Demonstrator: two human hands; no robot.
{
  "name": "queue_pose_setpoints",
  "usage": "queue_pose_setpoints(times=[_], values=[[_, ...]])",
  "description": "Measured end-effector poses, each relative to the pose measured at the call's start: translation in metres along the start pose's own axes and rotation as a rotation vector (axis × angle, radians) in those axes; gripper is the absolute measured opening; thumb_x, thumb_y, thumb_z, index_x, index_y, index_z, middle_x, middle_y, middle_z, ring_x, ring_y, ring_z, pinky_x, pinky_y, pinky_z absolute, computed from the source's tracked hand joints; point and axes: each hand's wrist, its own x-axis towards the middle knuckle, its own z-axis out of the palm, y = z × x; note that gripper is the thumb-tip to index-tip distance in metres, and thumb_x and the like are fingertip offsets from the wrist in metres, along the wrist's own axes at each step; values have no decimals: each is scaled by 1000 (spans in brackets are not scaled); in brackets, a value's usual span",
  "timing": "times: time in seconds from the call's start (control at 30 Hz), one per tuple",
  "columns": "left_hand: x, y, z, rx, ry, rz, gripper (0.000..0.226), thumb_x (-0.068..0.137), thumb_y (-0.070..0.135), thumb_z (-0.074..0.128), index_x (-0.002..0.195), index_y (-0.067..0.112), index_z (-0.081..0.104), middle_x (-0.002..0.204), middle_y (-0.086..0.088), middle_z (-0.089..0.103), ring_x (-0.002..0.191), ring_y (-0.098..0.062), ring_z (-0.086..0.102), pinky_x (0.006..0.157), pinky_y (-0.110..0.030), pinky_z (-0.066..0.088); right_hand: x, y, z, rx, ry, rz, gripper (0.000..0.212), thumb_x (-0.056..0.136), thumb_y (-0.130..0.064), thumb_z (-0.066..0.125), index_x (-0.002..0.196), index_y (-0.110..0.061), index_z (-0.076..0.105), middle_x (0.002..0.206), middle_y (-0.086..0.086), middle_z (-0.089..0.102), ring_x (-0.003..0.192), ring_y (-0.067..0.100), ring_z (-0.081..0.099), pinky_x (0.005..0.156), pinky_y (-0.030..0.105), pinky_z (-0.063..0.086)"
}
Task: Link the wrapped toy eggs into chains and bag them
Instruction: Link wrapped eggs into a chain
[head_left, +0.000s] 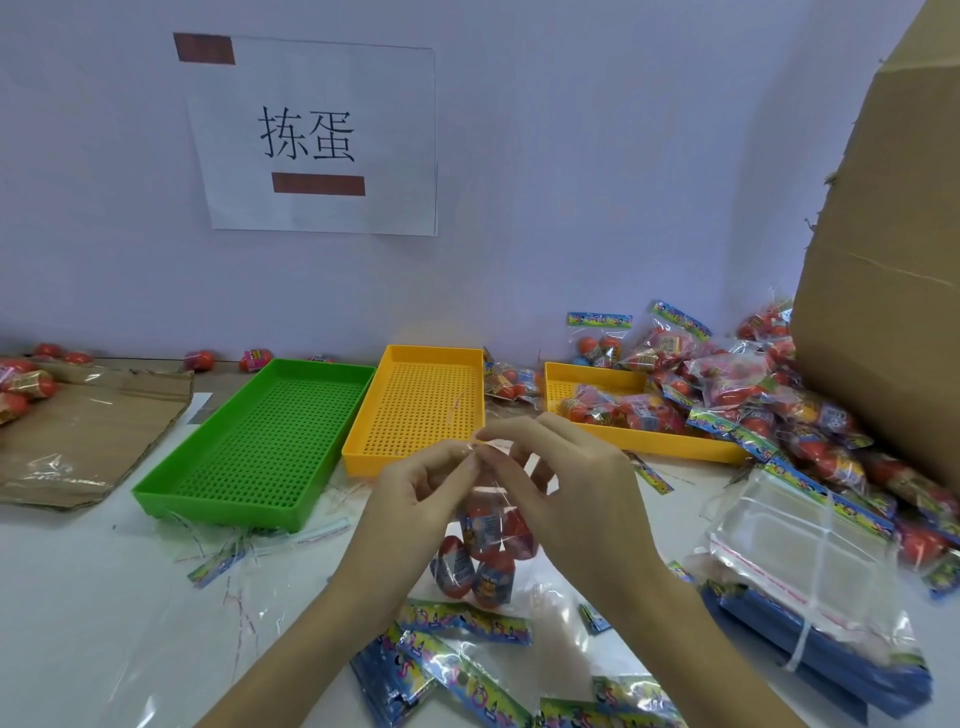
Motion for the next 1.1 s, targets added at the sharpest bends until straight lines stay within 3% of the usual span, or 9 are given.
queue_pose_setpoints(times=[0.17, 0.37, 0.47, 0.57, 0.67, 0.8, 0.93, 1.03, 1.1], values=[[-1, 1, 2, 114, 1, 72, 33, 109, 24, 46, 105, 22, 78, 101, -1, 81, 101, -17, 77, 92, -25, 58, 0, -1, -3, 30, 9, 23, 26, 96, -37, 63, 113, -23, 78, 91, -7, 70, 63, 10, 63, 61, 29, 58], [-1, 1, 0, 167, -12, 88, 34, 112, 24, 44, 106, 29, 78, 102, 1, 80, 104, -15, 75, 97, -27, 56, -1, -3, -2, -8, 35, 7, 22, 94, -35, 66, 105, -24, 82, 96, -2, 71, 61, 12, 63, 58, 32, 60], [-1, 1, -2, 244, -16, 105, 30, 112, 23, 45, 113, 23, 74, 102, 4, 78, 105, -13, 74, 97, -31, 58, 0, -3, -3, 3, 23, 13, 19, 93, -31, 70, 105, -23, 82, 99, -3, 71, 63, 10, 63, 60, 28, 59], [-2, 2, -3, 293, -10, 122, 27, 106, 33, 46, 112, 35, 72, 99, 5, 76, 103, -17, 73, 95, -41, 58, 0, -1, -3, 61, 7, 31, 17, 92, -23, 75, 106, -21, 82, 101, -4, 70, 71, 8, 64, 64, 11, 52], [-3, 1, -4, 338, -35, 148, 28, 106, 35, 46, 117, 36, 72, 99, 1, 75, 101, -24, 71, 93, -53, 55, 0, -2, -3, 162, -12, 54, 16, 91, -17, 75, 106, -19, 81, 102, -5, 69, 80, 6, 65, 67, 7, 47], [-4, 1, -6, 389, -64, 165, 29, 107, 30, 46, 122, 28, 71, 105, 11, 77, 107, -14, 72, 95, -39, 58, 3, 1, -6, 89, -51, -39, 15, 91, -11, 76, 105, -11, 81, 99, 1, 72, 88, 10, 66, 72, 2, 40], [-4, 1, -8, 498, -76, 212, 29, 107, 29, 46, 122, 26, 71, 101, 14, 77, 100, -11, 74, 90, -38, 58, 3, 5, -9, -19, -43, -178, 14, 89, -7, 79, 103, -6, 80, 99, 8, 75, 90, 21, 71, 76, 18, 55], [-3, 0, -9, 550, -74, 243, 28, 107, 32, 45, 116, 28, 71, 88, 4, 74, 79, -27, 71, 77, -50, 56, 2, 5, -9, -68, -7, -257, 13, 88, -8, 78, 100, -4, 80, 97, 9, 76, 88, 23, 73, 75, 32, 62], [-2, 1, -9, 590, -65, 286, 24, 107, 31, 46, 110, 37, 69, 74, 5, 66, 64, -20, 60, 64, -41, 51, 2, 5, -8, -71, 10, -268, 15, 91, -12, 71, 99, -4, 80, 96, 9, 76, 87, 23, 73, 75, 32, 62]])
